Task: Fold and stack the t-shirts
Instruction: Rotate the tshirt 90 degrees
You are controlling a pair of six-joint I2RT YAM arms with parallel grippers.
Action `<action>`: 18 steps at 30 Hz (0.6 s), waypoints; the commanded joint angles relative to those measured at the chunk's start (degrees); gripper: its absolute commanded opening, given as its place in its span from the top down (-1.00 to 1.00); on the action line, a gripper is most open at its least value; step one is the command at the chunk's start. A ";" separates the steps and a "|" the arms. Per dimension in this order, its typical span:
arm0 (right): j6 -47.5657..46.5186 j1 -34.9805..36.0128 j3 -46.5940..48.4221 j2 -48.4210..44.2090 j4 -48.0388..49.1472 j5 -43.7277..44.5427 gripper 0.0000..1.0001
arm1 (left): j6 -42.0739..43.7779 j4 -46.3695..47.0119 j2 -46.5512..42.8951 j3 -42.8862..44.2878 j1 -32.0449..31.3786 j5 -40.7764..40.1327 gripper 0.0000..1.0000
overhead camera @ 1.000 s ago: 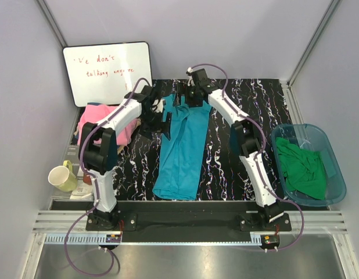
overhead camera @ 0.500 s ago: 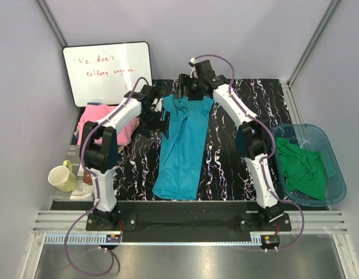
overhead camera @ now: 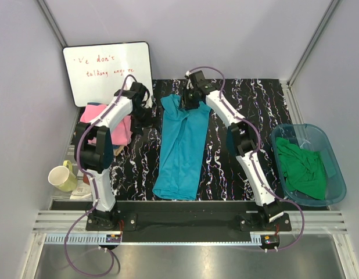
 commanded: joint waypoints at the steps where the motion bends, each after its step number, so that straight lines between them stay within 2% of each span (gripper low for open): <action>1: -1.83 0.83 -0.83 -2.82 -0.66 1.12 0.06 | -0.24 1.34 -2.71 -0.66 -0.15 1.47 -0.98; 13: -2.44 0.57 -1.88 -3.00 -1.54 2.35 0.09 | 0.20 1.87 -1.92 -0.31 -0.06 2.88 -0.98; 14: -2.36 0.57 -1.71 -2.74 -1.54 3.13 0.22 | 0.20 1.78 -1.75 -0.39 0.02 3.23 -0.98; 16: -2.27 0.65 -1.00 -1.34 -1.80 3.67 0.35 | 0.20 1.87 -1.66 -0.39 0.03 3.50 -0.98; 18: -1.92 0.57 -0.22 -0.37 -1.80 3.41 0.63 | 0.29 1.87 -1.66 -0.48 0.03 3.76 -0.98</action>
